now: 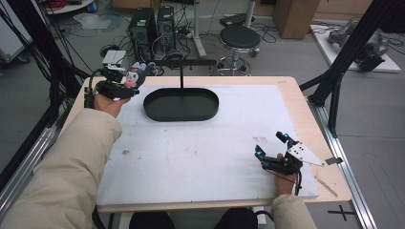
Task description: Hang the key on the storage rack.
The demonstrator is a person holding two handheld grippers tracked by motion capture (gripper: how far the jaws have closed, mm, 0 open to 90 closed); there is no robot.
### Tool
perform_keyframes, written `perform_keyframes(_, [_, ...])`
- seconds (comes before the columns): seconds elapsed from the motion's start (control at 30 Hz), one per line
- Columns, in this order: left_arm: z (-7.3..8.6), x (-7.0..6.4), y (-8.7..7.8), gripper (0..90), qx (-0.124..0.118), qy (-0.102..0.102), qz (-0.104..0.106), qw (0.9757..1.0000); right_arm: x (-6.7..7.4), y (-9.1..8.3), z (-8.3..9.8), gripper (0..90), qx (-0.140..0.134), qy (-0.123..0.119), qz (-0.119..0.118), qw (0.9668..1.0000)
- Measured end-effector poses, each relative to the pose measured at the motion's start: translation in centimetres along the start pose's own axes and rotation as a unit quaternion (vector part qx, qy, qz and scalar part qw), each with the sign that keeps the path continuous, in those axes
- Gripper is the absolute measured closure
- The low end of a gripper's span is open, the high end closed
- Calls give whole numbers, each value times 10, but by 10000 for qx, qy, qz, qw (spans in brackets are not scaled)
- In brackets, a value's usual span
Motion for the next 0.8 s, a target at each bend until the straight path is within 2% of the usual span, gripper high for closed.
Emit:
perform_keyframes(0.13, [1,-2,5,569,65,104,34,9999,0,0,0,7,13,14,-1,10000])
perform_keyframes(0.23, [3,-5,10,551,148,373,26,9992,0,0,0,7,1,-5,1,10000])
perform_keyframes(0.3, [5,-6,12,522,95,525,9,9986,1,0,0,7,19,19,-2,10000])
perform_keyframes(0.37, [8,-7,13,482,-63,494,171,9986,1,0,0,7,18,20,-1,10000])
perform_keyframes(0.43, [11,-7,13,361,-197,432,158,9987,1,0,0,7,17,17,0,10000])
perform_keyframes(0.47, [12,-6,13,314,-252,365,175,9989,1,0,0,7,15,17,0,10000])
perform_keyframes(0.53, [16,-4,11,194,-300,135,375,9988,1,0,0,7,8,13,-11,10000])
perform_keyframes(0.57, [17,-4,9,161,-376,68,519,9979,0,0,0,7,13,9,-6,10000])
perform_keyframes(0.67, [23,-4,-1,57,-839,118,625,9944,0,0,0,7,24,42,5,10000])
perform_keyframes(0.73, [28,-3,-8,56,-1222,242,752,9894,0,0,0,7,15,21,-5,10000])
perform_keyframes(0.8, [33,-2,-15,25,-1393,311,798,9865,0,0,0,7,36,38,-2,10000])
Point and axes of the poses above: each handheld gripper's, and its own axes: y roughly forward along the jaws, z roughly out of its underside, x roughly to its left, the point moved 3 cm from there along y, roughly forward along the jaws, and after that the axes turned 8 degrees about y, right-handed, at the moved point
